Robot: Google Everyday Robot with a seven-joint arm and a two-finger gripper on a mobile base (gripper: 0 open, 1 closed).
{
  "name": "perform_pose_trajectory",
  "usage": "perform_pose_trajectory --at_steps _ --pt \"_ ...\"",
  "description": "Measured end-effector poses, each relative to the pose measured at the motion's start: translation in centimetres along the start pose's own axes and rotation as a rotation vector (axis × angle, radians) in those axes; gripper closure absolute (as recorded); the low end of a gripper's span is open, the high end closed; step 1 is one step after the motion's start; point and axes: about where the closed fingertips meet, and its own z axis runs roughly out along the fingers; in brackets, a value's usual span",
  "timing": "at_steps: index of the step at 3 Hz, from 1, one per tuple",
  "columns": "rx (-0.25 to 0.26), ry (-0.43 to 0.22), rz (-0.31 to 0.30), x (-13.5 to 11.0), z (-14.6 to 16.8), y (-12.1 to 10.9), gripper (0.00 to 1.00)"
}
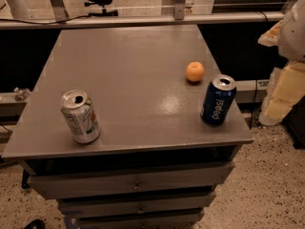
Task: Pick pepsi can
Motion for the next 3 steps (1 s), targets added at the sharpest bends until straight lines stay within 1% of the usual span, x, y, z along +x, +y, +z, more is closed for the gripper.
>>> perform_pose_trajectory --at_steps 1,2,3 --pt "0.000 0.000 0.000 0.0 0.0 0.0 0.00" --pt "-0.022 -0.067 0.037 0.3 1.3 0.3 0.00" --pt "-0.052 -0.192 0.106 1.3 4.0 0.3 0.00"
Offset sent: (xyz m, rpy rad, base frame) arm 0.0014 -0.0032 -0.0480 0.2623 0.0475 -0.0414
